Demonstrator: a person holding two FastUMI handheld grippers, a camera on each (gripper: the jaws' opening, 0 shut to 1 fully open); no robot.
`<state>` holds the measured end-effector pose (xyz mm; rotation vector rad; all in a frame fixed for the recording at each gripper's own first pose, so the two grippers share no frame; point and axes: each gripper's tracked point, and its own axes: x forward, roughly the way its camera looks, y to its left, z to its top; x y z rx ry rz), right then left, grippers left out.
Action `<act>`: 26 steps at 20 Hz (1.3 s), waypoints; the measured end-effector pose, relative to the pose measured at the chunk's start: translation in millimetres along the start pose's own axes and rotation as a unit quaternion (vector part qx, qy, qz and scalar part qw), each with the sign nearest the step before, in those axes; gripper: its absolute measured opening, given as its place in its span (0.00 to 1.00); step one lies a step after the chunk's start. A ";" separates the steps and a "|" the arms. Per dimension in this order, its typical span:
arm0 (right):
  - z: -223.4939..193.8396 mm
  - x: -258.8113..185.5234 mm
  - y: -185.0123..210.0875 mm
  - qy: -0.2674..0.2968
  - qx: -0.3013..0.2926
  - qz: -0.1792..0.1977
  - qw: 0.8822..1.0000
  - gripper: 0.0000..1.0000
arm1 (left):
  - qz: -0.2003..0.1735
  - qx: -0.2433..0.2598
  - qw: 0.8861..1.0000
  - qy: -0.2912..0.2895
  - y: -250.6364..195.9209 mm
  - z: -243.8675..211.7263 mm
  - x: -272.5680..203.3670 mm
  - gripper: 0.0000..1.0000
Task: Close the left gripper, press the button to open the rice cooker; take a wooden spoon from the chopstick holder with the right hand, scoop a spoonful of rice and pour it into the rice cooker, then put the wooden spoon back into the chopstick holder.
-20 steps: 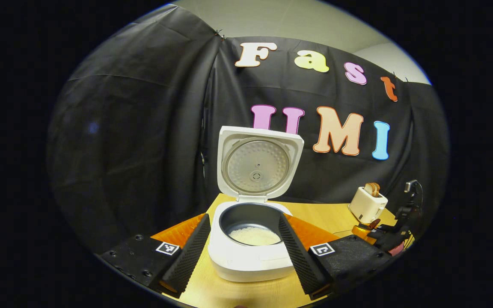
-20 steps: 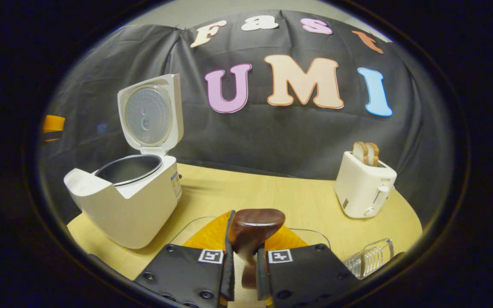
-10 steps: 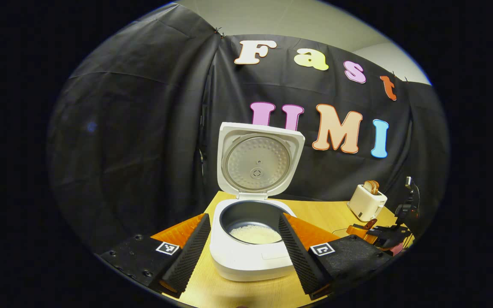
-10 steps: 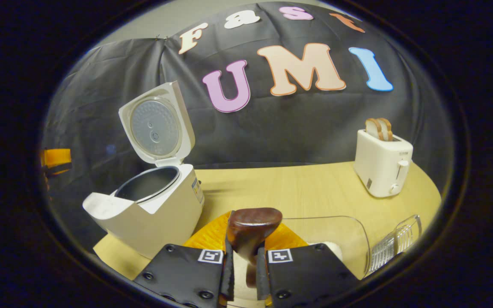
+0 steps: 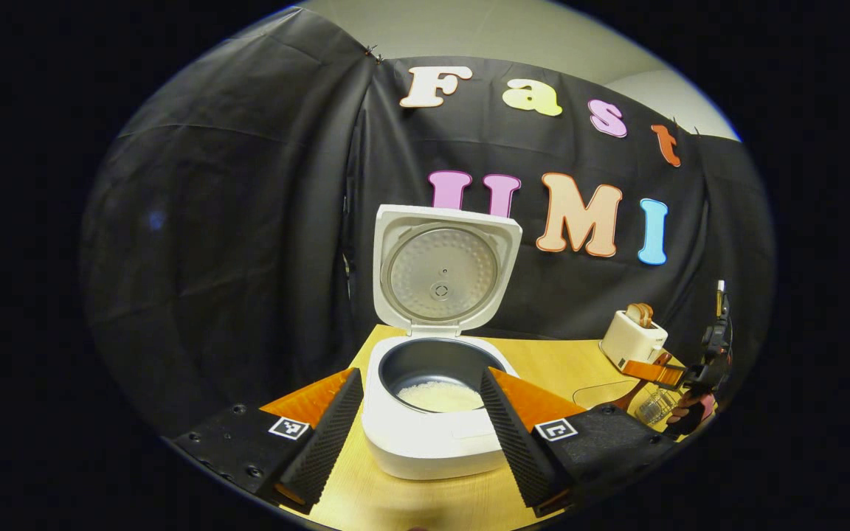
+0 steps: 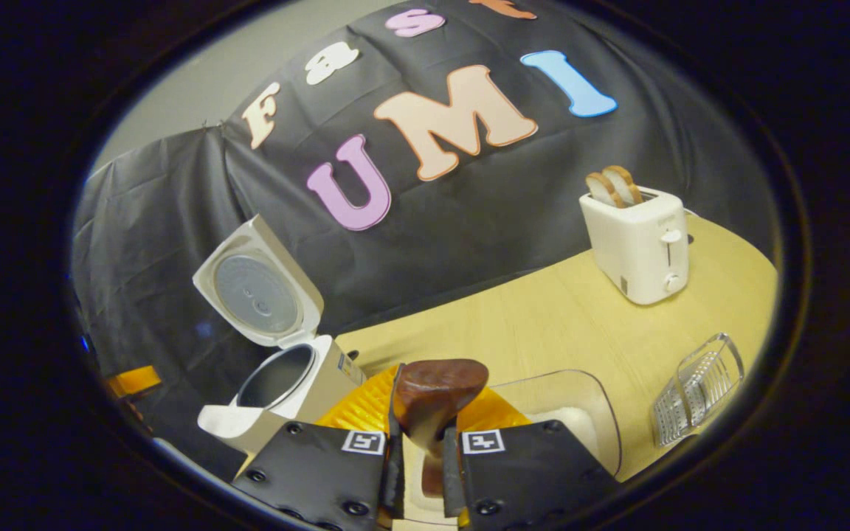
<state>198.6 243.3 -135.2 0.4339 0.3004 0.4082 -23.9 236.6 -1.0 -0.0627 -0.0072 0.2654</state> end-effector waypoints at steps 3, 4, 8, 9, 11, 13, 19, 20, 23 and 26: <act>22.4 -9.1 4.1 -0.016 0.038 0.011 0.999 0.25 | -0.002 0.000 1.000 0.000 -3.0 0.8 -1.3 0.95; 28.8 -12.1 5.5 -0.022 0.049 0.012 0.998 0.25 | -0.003 0.002 1.000 0.000 -4.5 1.4 -2.1 0.95; 57.4 -22.0 18.5 -0.044 0.081 0.020 0.996 0.25 | -0.016 0.002 1.000 -0.007 -16.3 6.2 -2.5 0.95; 65.0 -23.1 22.4 -0.050 0.084 0.021 0.995 0.22 | -0.021 -0.003 1.000 -0.008 -18.9 7.9 -3.3 0.95; 79.2 -22.1 35.2 -0.062 0.095 0.031 0.993 0.24 | -0.026 -0.013 1.000 -0.009 -22.0 7.9 -4.2 0.95; 92.0 -22.3 54.0 -0.069 0.104 0.046 0.991 0.22 | -0.030 -0.023 0.999 -0.011 -24.1 8.0 -6.3 0.95; 114.2 -10.4 132.5 -0.078 0.113 0.106 0.985 0.22 | -0.024 -0.031 0.999 -0.010 -18.2 4.2 -14.5 0.95; 115.7 -7.6 146.7 -0.077 0.113 0.118 0.984 0.22 | -0.024 -0.035 0.999 -0.009 -17.5 3.2 -15.5 0.95; 115.4 9.9 187.1 -0.071 0.108 0.148 0.981 0.25 | -0.018 -0.044 0.999 -0.007 -10.9 -1.4 -20.7 0.95; 109.6 28.3 227.2 -0.057 0.107 0.171 0.978 0.24 | -0.007 -0.042 0.999 -0.001 -4.8 -7.7 -24.5 0.95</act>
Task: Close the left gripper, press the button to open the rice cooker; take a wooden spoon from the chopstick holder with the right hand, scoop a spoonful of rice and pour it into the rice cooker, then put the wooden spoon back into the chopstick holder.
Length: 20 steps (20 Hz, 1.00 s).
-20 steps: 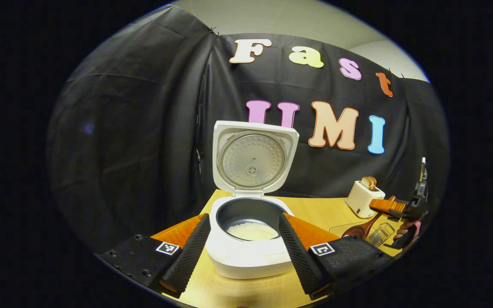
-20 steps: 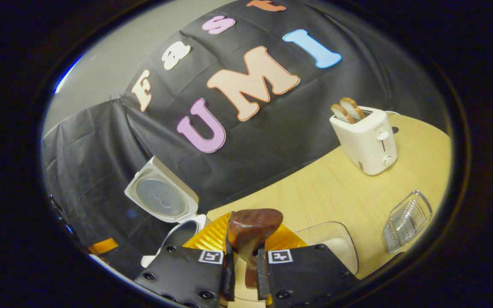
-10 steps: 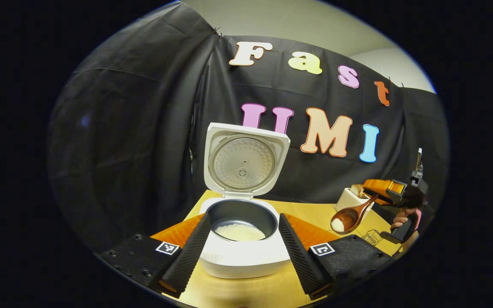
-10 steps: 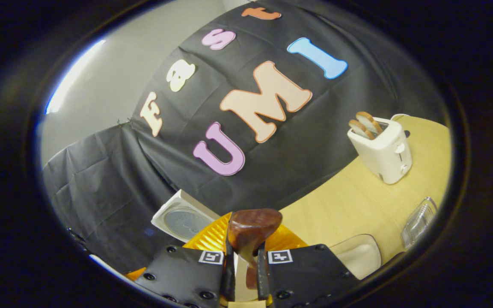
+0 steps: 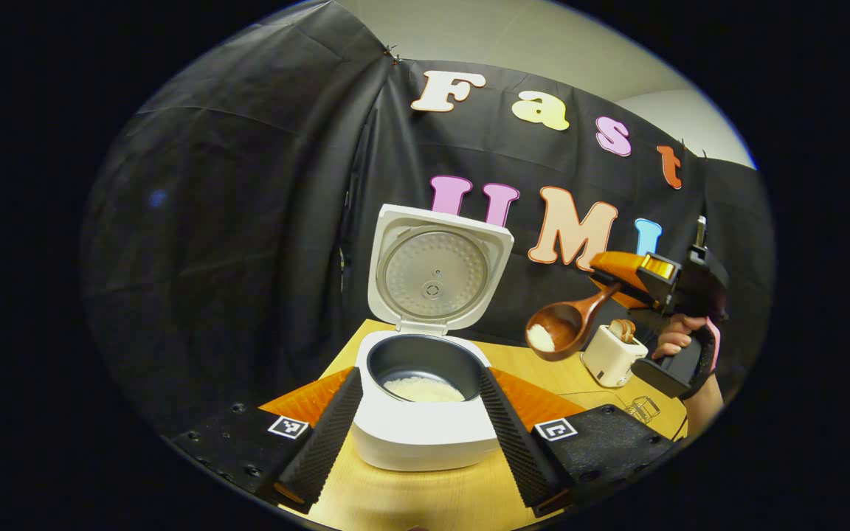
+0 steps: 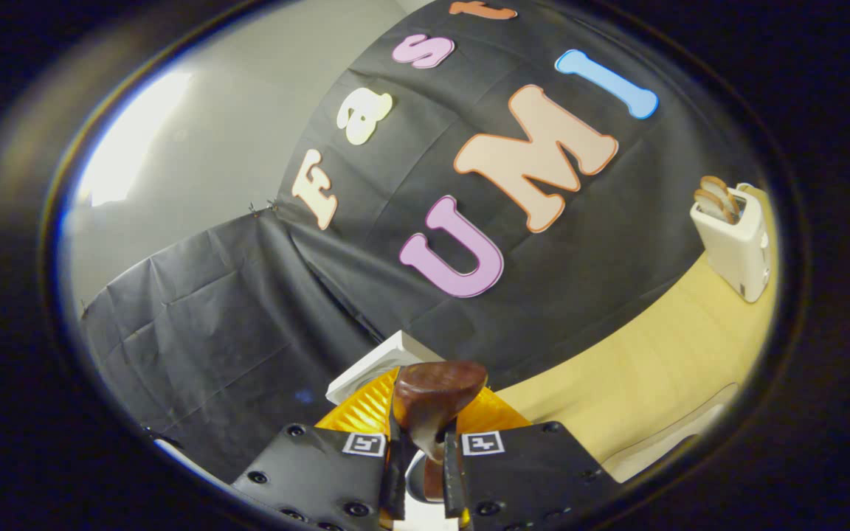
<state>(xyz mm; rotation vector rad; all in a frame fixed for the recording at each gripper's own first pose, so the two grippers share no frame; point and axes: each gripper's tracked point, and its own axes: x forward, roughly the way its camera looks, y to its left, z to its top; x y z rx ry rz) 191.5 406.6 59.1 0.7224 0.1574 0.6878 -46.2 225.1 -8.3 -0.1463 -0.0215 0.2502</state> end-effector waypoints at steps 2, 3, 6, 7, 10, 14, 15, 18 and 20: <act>-15.2 19.3 11.3 0.012 -0.010 0.005 1.000 0.24 | 0.005 0.002 1.000 0.002 3.3 -2.2 -1.5 0.95; -23.8 28.8 16.4 0.018 -0.020 0.005 1.000 0.24 | 0.006 0.001 1.000 0.004 4.5 -3.4 -3.6 0.95; -53.2 48.0 33.4 0.033 -0.077 0.009 0.996 0.23 | 0.012 -0.008 1.000 0.006 10.1 -8.7 -7.9 0.95; -61.5 53.4 37.3 0.036 -0.104 0.011 0.994 0.23 | 0.014 -0.010 1.000 0.007 12.1 -9.4 -8.1 0.95; -87.9 67.8 48.2 0.048 -0.186 0.013 0.981 0.24 | 0.020 -0.011 1.000 0.010 18.1 -12.9 -10.2 0.95; -112.1 76.4 63.5 0.059 -0.271 0.019 0.961 0.23 | 0.030 -0.015 0.999 0.012 29.0 -16.6 -15.8 0.95; -116.5 76.8 67.1 0.061 -0.288 0.022 0.955 0.23 | 0.032 -0.016 0.999 0.014 32.5 -18.7 -17.0 0.95; -123.3 75.6 79.1 0.056 -0.353 0.028 0.933 0.24 | 0.040 -0.019 0.999 0.017 39.4 -23.0 -21.5 0.95; -126.4 74.9 85.2 0.051 -0.391 0.032 0.918 0.23 | 0.039 -0.021 0.999 0.017 40.5 -24.6 -24.5 0.95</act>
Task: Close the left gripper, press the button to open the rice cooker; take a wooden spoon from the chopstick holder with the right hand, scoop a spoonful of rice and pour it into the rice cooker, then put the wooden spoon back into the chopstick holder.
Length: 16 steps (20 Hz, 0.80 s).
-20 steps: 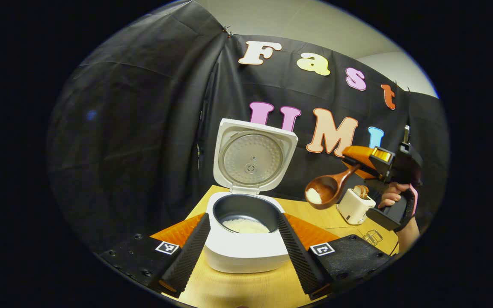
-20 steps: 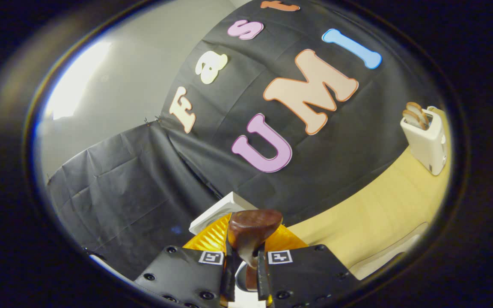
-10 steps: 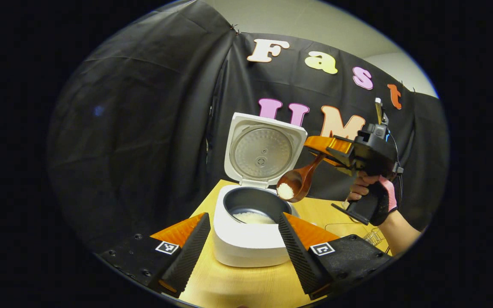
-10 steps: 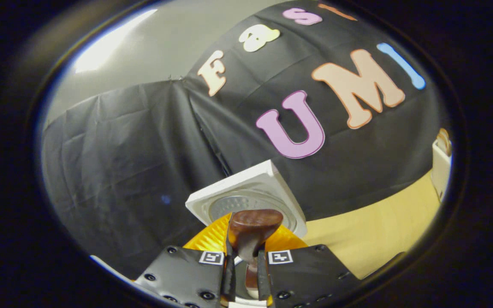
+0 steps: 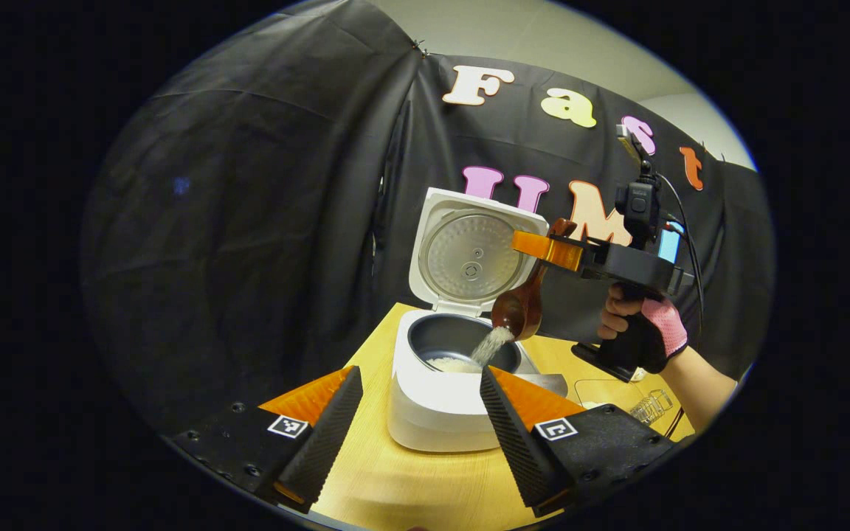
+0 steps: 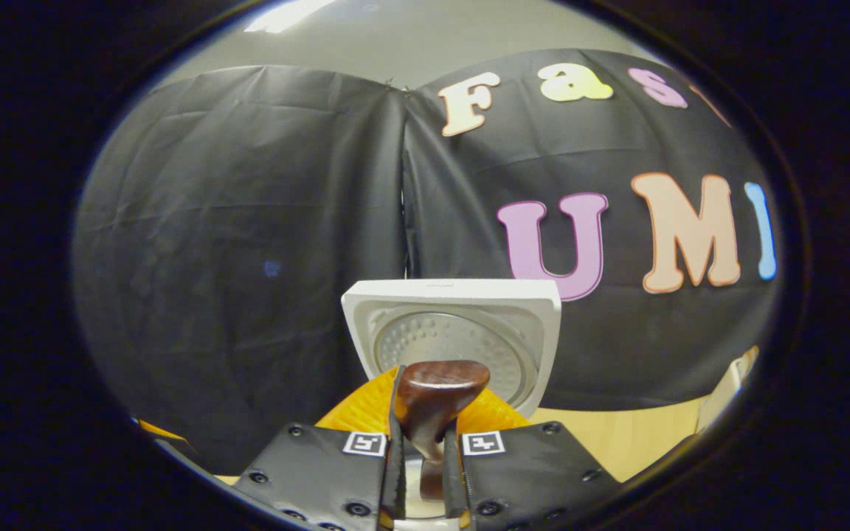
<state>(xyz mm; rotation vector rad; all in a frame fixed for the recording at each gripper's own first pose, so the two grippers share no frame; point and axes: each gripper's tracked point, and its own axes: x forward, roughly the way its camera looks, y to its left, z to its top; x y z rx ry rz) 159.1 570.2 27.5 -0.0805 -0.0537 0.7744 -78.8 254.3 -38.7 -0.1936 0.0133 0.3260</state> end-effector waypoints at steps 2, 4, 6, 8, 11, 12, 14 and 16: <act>-0.6 0.5 7.6 -0.001 -0.029 0.004 1.000 0.23 | -0.006 0.000 1.000 0.001 -3.6 -2.5 -3.2 0.95; -1.3 -2.4 12.9 -0.001 -0.075 0.000 0.997 0.24 | -0.010 0.007 1.000 0.002 -5.9 -2.0 -5.4 0.95; -8.1 -1.7 14.4 0.004 -0.128 -0.005 0.992 0.24 | -0.014 0.013 1.000 0.001 -9.0 -1.4 -8.2 0.95; -13.0 -0.5 15.5 0.008 -0.168 -0.008 0.986 0.24 | -0.022 0.014 1.000 0.000 -13.1 -1.6 -10.3 0.95; -14.4 -4.3 22.4 -0.001 -0.212 -0.011 0.977 0.24 | -0.028 0.017 0.999 0.005 -17.3 -3.2 -8.7 0.95; -17.9 -8.2 24.8 0.000 -0.219 -0.011 0.976 0.24 | -0.033 0.017 0.999 0.007 -20.1 -3.8 -9.2 0.95; -23.1 -11.9 24.7 0.007 -0.211 -0.010 0.977 0.24 | -0.040 0.020 0.999 0.009 -22.4 -6.9 -10.7 0.95; -16.9 -14.8 16.4 0.010 -0.185 -0.015 0.983 0.24 | -0.046 0.024 0.999 0.009 -24.5 -8.1 -12.4 0.95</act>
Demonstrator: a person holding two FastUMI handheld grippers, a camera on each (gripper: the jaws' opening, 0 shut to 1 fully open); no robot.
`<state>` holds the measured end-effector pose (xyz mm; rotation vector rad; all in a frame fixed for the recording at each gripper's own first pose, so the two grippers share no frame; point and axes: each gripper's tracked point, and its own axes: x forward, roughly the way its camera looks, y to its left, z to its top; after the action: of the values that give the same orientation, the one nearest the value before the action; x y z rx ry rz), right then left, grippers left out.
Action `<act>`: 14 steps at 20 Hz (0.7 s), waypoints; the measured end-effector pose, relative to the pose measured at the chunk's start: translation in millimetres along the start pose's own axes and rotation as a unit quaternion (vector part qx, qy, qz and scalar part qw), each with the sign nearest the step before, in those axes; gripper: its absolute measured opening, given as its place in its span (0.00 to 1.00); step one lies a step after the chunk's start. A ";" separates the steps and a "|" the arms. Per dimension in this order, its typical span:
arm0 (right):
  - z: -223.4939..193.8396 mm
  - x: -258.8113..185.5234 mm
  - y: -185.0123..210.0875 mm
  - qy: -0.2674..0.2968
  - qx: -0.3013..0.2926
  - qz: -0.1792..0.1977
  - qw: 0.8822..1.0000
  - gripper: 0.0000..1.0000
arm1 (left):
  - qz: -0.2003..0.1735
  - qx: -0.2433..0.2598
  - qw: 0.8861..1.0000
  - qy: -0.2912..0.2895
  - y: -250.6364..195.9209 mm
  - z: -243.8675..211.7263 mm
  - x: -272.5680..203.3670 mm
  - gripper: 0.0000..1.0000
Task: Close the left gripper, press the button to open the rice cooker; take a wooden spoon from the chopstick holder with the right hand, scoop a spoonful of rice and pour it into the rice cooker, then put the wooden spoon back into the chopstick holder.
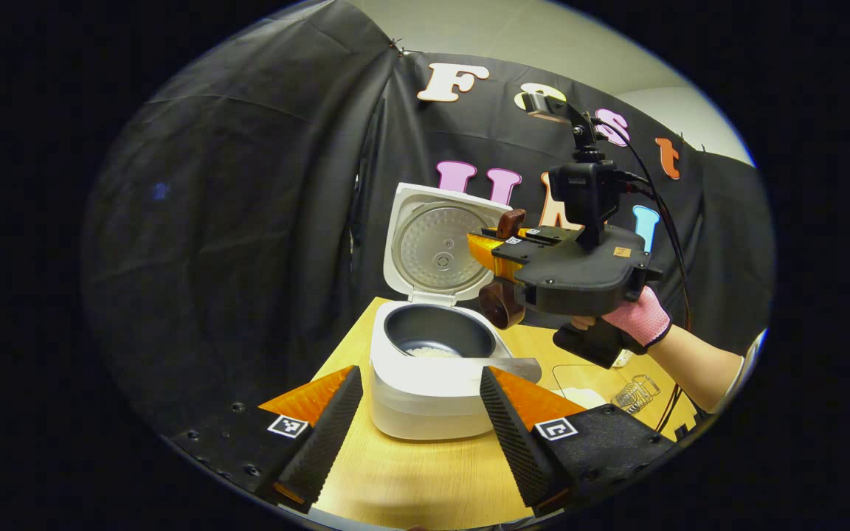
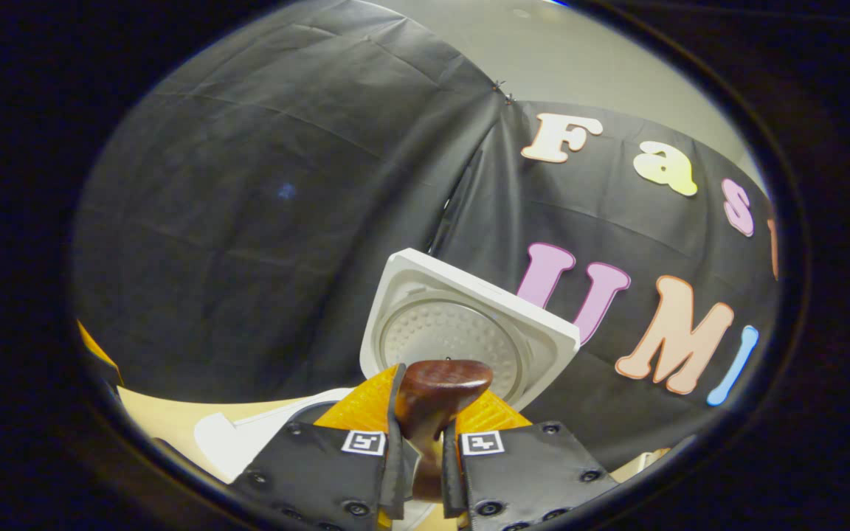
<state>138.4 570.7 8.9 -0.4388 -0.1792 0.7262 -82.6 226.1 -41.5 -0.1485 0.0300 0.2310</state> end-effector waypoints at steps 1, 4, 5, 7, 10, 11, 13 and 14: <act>2.1 -3.2 -7.3 0.001 0.014 -0.005 1.000 0.24 | -0.003 0.003 1.000 -0.001 -1.8 0.1 -1.2 0.95; 7.0 -19.3 -35.0 -0.001 0.046 -0.022 0.999 0.24 | -0.014 0.011 1.000 0.000 -10.3 1.5 -3.2 0.95; 8.5 -26.8 -47.2 -0.001 0.056 -0.030 0.998 0.24 | -0.019 0.014 1.000 0.001 -12.8 1.0 -3.4 0.95; 9.7 -44.3 -78.1 -0.003 0.075 -0.050 0.996 0.24 | -0.030 0.021 0.999 0.002 -26.8 2.9 0.3 0.95; 6.5 -76.7 -128.6 -0.007 0.094 -0.088 0.992 0.24 | -0.047 0.032 0.998 0.001 -46.8 5.0 9.3 0.95; 3.8 -88.2 -146.3 -0.006 0.098 -0.101 0.990 0.24 | -0.051 0.035 0.998 0.000 -53.9 6.1 11.0 0.95; -3.2 -116.1 -179.3 -0.005 0.112 -0.123 0.986 0.24 | -0.060 0.041 0.997 -0.004 -70.6 9.9 14.0 0.95; -6.8 -130.9 -197.5 -0.004 0.121 -0.133 0.984 0.24 | -0.064 0.043 0.997 -0.004 -77.8 10.1 15.4 0.95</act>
<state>162.8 349.3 90.0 -0.1742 -0.1513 0.4782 -49.6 156.2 -21.1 -0.0635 0.0215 0.1030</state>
